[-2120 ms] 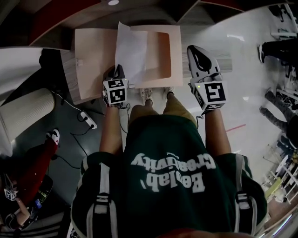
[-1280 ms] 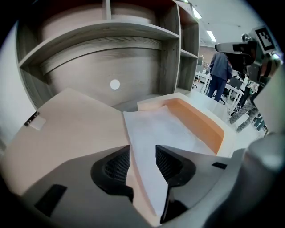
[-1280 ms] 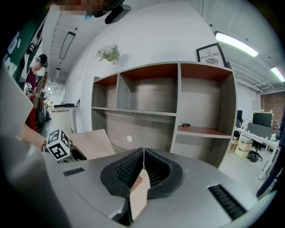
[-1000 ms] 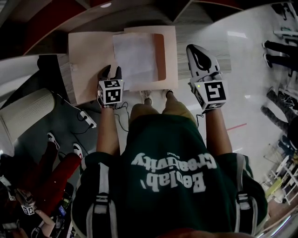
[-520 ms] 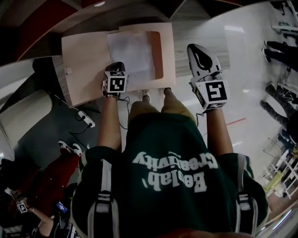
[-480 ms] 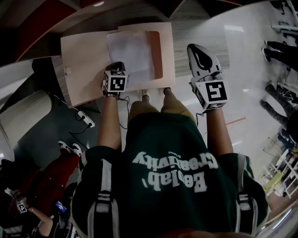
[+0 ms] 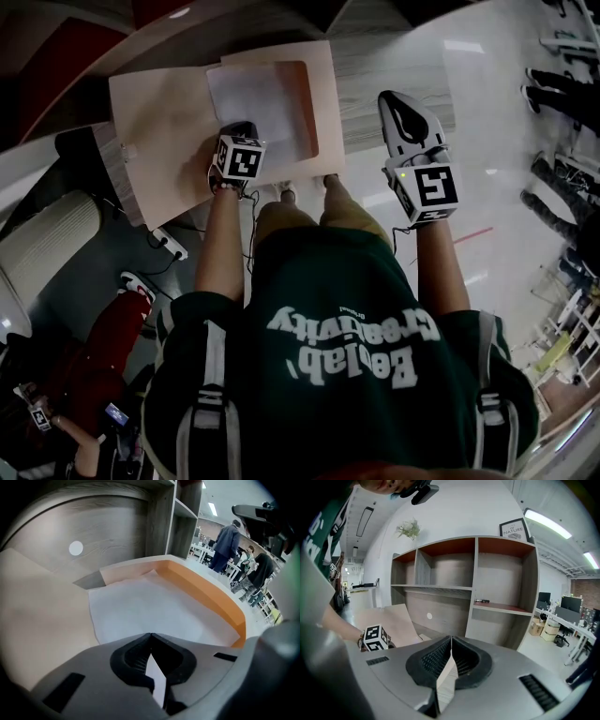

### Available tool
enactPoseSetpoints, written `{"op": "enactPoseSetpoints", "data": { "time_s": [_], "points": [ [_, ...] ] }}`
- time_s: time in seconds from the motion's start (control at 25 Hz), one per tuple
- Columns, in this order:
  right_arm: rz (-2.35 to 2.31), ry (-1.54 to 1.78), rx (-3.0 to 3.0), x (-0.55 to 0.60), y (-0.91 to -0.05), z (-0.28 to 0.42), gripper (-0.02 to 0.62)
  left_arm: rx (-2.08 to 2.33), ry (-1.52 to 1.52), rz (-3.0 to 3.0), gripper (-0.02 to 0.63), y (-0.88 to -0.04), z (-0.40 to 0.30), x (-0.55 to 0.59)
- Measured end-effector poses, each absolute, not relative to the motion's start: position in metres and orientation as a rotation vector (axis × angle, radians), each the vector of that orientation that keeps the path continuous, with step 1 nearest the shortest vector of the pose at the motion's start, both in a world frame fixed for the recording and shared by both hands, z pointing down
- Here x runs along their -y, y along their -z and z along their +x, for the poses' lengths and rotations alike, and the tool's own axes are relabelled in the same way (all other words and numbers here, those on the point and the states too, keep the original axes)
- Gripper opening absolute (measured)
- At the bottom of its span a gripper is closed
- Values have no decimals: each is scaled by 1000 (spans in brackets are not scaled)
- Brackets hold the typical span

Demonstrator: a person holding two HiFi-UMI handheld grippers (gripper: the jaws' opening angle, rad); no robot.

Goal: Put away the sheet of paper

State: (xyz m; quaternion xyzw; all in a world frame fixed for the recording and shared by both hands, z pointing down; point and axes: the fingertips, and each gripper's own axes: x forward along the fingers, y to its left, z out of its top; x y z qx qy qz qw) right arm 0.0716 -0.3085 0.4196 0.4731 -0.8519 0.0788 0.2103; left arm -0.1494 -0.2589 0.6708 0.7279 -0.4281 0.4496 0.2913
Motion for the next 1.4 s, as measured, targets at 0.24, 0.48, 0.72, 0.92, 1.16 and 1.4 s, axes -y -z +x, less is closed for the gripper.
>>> {"op": "enactPoseSetpoints", "data": {
  "time_s": [0.24, 0.48, 0.72, 0.92, 1.16, 1.4],
  "points": [
    [1331, -233, 2355, 315, -423, 86, 35, 1083, -1244, 2002, 18, -671, -128, 272],
    [1355, -241, 2339, 316, -424, 108, 35, 1014, -1220, 2031, 18, -670, -95, 274],
    [1369, -247, 2337, 314, -424, 118, 35, 961, -1239, 2073, 18, -670, -73, 272],
    [1369, -246, 2338, 307, -420, 123, 35, 944, -1221, 2121, 18, -665, -59, 271],
    [1360, -241, 2346, 299, -420, 115, 35, 966, -1193, 2179, 18, -656, -56, 276],
    [1376, -234, 2376, 296, -407, 105, 35, 1099, -1090, 2248, 18, -606, -74, 277]
  ]
}}
